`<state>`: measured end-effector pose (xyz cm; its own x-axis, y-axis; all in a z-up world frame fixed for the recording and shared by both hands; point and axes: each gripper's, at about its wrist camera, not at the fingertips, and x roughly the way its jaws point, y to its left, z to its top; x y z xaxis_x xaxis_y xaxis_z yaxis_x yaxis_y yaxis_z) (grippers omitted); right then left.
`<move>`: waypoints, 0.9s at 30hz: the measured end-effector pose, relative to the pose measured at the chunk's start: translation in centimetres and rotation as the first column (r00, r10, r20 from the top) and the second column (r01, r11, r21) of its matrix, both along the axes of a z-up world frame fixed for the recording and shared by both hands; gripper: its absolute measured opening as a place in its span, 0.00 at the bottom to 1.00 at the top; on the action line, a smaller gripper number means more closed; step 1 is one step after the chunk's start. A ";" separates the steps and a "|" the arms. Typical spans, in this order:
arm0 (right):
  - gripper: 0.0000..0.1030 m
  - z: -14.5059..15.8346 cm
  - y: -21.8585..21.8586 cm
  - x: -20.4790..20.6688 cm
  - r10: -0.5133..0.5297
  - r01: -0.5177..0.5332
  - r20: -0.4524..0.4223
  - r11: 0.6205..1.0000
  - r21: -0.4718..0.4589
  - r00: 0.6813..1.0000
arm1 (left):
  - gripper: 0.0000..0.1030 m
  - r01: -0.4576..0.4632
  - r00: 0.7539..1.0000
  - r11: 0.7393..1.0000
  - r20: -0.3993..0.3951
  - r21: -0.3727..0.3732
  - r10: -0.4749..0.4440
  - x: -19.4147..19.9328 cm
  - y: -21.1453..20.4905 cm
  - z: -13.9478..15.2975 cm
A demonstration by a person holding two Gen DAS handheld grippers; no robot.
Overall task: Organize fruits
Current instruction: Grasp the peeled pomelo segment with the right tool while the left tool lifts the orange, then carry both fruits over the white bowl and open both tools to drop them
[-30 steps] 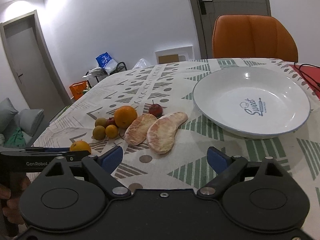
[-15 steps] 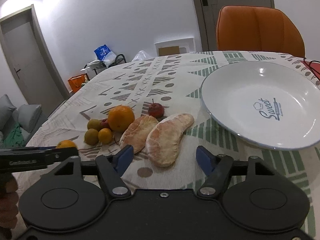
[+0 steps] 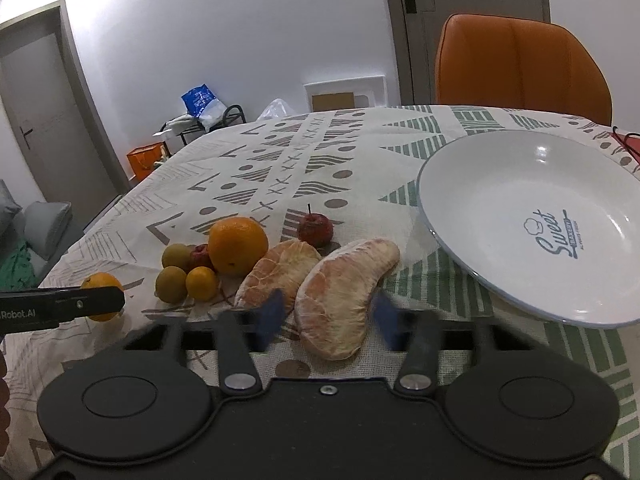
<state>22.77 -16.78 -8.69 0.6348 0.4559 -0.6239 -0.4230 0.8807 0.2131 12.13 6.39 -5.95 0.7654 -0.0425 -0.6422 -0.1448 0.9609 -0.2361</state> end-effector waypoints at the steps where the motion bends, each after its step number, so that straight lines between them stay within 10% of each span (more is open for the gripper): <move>1: 0.37 0.0 -0.3 0.0 0.007 -0.007 -0.005 1.000 0.014 1.000 | 0.35 0.000 1.000 1.000 0.002 0.001 0.000 -0.1 -0.1 0.0; 27: 0.36 3.1 -4.4 -3.5 0.066 -0.081 0.077 0.977 0.197 0.995 | 0.35 0.075 0.993 0.996 0.084 0.051 -0.079 0.3 -4.8 2.6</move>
